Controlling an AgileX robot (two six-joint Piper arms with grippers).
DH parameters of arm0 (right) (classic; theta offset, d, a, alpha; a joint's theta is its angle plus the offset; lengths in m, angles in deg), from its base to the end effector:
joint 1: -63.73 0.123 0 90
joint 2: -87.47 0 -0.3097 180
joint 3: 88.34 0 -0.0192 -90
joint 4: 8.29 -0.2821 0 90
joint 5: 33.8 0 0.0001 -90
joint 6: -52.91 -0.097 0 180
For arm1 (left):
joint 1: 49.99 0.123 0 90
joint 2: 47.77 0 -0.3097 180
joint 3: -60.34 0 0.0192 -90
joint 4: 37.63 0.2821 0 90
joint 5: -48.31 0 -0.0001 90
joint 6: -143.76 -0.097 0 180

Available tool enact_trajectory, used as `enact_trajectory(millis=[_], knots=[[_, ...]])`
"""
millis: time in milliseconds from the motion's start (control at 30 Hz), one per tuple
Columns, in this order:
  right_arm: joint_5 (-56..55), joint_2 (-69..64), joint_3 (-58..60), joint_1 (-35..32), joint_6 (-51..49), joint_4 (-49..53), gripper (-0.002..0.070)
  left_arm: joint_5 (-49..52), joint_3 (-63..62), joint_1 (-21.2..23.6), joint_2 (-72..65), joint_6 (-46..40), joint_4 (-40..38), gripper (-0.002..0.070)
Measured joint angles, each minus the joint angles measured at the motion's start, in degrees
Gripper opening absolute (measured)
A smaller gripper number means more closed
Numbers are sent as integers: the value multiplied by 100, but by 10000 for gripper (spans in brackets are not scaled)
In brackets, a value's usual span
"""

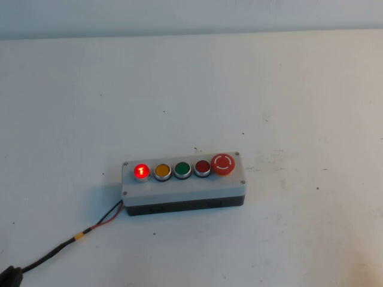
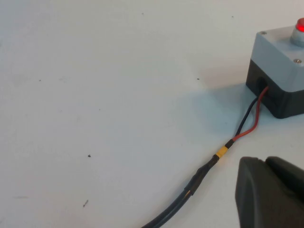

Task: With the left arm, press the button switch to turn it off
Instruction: 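Press the lit red button on the button box to turn it off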

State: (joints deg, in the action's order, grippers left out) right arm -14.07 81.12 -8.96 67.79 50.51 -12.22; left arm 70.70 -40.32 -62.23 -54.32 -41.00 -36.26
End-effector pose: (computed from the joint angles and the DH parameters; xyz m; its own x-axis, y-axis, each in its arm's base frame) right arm 0.0652 0.0069 0.1715 -0.2736 0.0871 -0.9579 -0.0643 0.9920 0.1086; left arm 0.0631 -0.0128 0.1672 -0.2834 0.1689 -0.9440 0.2346 0.9667 0.1025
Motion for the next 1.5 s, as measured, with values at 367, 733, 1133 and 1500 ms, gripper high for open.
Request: enact_trajectory(millis=[367,733,1133,1500], knots=[[0,0,0,0,0,0,-16,-34,0,0,0,0,0,-4],[0,0,0,0,0,0,-16,-504,0,0,0,23,-806,-4],[0,0,0,0,0,0,-16,-1746,0,0,0,124,-2971,-4],[0,0,0,0,0,0,-16,1582,-2805,0,-2667,388,-2410,-4]])
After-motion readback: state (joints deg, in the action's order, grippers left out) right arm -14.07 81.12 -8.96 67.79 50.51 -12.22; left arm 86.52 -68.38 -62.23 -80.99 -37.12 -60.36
